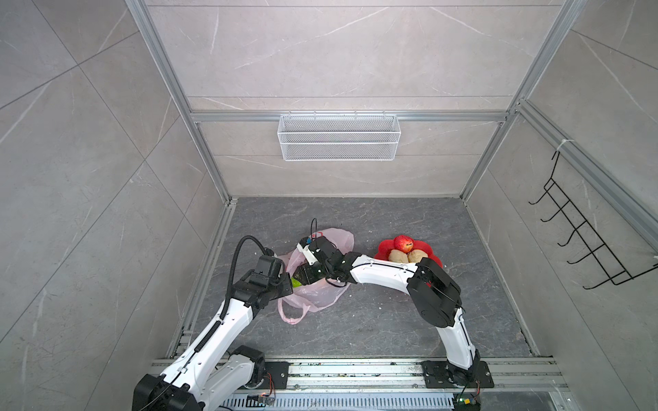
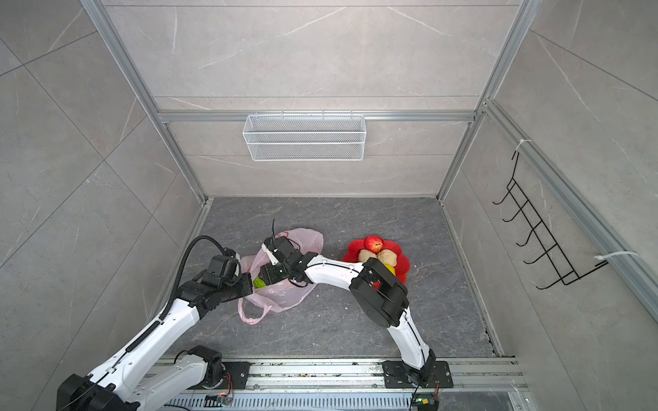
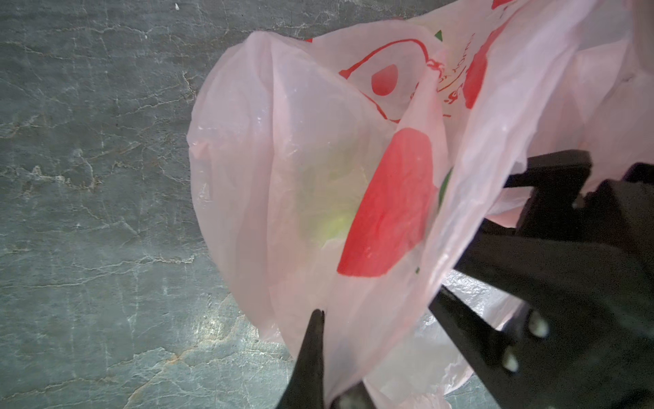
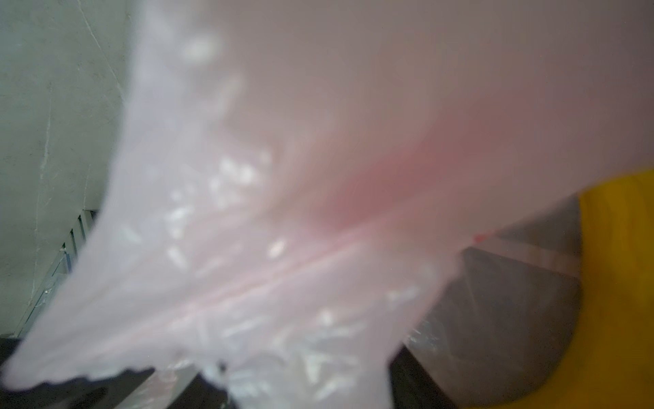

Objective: Take the fake fruits out of the plastic bag
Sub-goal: 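Move right gripper back over the bag while left gripper holds bag rim, then lower right gripper into the bag toward the green spiky fruit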

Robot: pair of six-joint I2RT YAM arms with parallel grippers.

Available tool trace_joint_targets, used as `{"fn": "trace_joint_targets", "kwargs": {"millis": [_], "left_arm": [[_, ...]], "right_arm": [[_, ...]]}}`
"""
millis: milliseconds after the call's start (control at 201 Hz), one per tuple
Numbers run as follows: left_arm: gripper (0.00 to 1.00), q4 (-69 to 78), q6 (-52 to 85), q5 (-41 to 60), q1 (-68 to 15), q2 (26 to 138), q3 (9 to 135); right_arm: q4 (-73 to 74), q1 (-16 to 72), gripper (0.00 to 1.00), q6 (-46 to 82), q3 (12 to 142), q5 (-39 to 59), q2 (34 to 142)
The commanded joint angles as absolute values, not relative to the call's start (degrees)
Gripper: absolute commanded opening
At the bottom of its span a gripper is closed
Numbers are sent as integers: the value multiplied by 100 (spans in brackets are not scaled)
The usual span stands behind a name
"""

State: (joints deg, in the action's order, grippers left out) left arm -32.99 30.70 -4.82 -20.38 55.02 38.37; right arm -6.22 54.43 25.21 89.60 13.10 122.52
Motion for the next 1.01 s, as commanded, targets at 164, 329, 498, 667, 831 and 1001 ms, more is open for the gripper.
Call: {"fn": "trace_joint_targets", "kwargs": {"millis": [164, 329, 498, 667, 831, 1001], "left_arm": [[4, -3147, 3296, -799, -2072, 5068, 3817], [4, -3113, 3319, -722, -2065, 4962, 3821], [4, -3035, 3318, -629, -2067, 4874, 3739], [4, -2906, 3331, -555, -2071, 4899, 3684], [4, -2788, 3331, -520, -2070, 4953, 3630], [4, -2670, 3353, -475, -2066, 4950, 3574]], "right_arm": [[-861, 5544, 63, 2268, 9241, 1129, 12460], [-1034, 5546, 67, 2205, 9525, 1117, 12666], [-1195, 5585, 70, 2181, 9815, 1162, 12895], [-1121, 5616, 74, 2218, 9911, 1315, 13006], [-1254, 5658, 77, 2261, 10124, 1434, 13156], [-1409, 5722, 78, 2421, 10368, 1469, 13423]]}}
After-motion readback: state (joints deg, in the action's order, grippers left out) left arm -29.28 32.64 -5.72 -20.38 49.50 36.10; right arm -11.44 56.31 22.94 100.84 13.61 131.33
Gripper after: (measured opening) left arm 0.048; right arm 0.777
